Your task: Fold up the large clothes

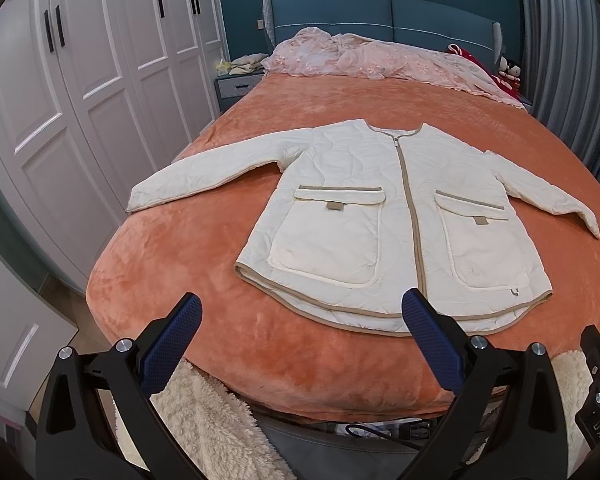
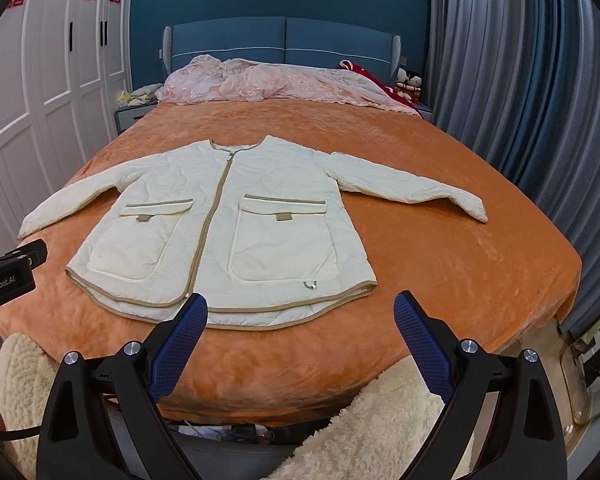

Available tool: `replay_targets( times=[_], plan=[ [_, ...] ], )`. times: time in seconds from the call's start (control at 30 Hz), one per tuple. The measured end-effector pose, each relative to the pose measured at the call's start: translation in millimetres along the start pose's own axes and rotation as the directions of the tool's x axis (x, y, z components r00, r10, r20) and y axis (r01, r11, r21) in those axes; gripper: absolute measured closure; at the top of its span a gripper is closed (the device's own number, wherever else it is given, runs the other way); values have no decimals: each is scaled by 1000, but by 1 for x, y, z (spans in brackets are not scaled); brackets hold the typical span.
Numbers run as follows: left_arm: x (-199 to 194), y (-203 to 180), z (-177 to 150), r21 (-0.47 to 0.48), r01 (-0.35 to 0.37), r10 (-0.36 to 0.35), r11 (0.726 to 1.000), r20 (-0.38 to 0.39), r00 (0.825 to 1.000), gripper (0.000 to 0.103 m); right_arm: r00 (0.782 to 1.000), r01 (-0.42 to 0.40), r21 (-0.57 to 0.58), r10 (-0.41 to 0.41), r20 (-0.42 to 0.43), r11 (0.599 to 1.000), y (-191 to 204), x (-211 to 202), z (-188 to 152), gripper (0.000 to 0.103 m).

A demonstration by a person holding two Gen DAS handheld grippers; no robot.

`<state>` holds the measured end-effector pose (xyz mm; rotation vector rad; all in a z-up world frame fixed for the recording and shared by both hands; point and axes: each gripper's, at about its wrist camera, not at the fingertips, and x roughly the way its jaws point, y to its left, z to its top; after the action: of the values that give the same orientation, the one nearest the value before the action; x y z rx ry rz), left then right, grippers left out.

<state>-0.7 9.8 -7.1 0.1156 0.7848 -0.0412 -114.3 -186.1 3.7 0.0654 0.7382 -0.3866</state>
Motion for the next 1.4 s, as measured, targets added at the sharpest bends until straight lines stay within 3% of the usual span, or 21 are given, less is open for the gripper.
replay_targets(
  times=[1.4],
  plan=[
    [9, 10, -6, -6, 7, -7, 1000, -17, 1000, 5, 1000, -16, 5, 16, -12, 1000, 2, 11, -2, 11]
  ],
)
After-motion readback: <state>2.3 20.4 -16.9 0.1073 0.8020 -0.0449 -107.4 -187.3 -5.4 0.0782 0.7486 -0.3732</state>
